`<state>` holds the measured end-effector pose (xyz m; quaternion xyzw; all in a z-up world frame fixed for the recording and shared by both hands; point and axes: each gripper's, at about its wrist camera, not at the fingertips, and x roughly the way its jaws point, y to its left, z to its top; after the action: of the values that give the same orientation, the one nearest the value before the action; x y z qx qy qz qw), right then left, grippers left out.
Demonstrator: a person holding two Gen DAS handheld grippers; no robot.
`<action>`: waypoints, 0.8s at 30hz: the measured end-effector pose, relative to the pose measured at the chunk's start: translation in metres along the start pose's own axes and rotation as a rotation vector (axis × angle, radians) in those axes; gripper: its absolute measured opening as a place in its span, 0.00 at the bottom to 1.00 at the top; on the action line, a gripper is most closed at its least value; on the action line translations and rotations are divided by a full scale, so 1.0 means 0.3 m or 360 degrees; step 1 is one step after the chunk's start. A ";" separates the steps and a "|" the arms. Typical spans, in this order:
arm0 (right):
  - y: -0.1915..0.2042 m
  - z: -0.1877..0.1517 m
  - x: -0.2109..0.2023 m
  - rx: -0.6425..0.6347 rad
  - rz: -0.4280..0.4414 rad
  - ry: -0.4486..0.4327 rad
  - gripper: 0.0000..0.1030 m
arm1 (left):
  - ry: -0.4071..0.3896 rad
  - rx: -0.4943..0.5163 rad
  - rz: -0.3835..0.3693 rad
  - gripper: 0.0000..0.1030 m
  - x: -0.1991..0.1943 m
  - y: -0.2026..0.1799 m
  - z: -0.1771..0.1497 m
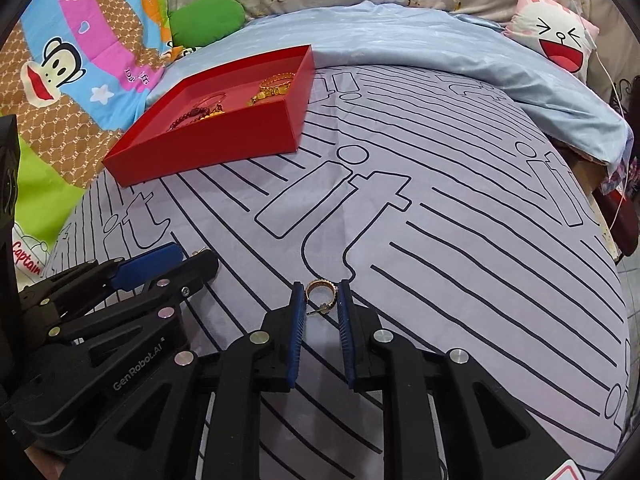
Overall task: Organize jewelry
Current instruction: 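Grasp one gold hoop earring with the left tool while the right tool grasps the other, then carry both earrings over the red tray and open both tools to drop them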
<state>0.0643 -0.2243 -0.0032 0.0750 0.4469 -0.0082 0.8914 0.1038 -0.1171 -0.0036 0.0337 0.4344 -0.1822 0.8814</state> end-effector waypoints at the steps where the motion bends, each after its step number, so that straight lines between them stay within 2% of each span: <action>1: 0.000 0.000 0.000 0.0001 0.0001 -0.0001 0.16 | -0.0001 0.0004 0.0000 0.24 0.000 -0.001 -0.001; 6: -0.002 -0.002 -0.001 0.0003 0.0005 -0.0001 0.16 | -0.0008 0.0029 0.0009 0.16 -0.002 -0.006 -0.006; 16: 0.050 0.010 -0.016 -0.0021 0.0056 -0.0002 0.16 | 0.0013 -0.0016 -0.0027 0.16 -0.024 0.023 -0.007; 24: 0.151 0.107 -0.044 -0.0118 0.0122 -0.0074 0.16 | -0.0028 -0.0091 -0.0046 0.16 -0.096 0.117 0.059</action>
<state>0.0856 -0.1847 0.0319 0.0588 0.4229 0.0409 0.9033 0.1136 -0.0798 0.0263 0.0005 0.4321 -0.1826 0.8832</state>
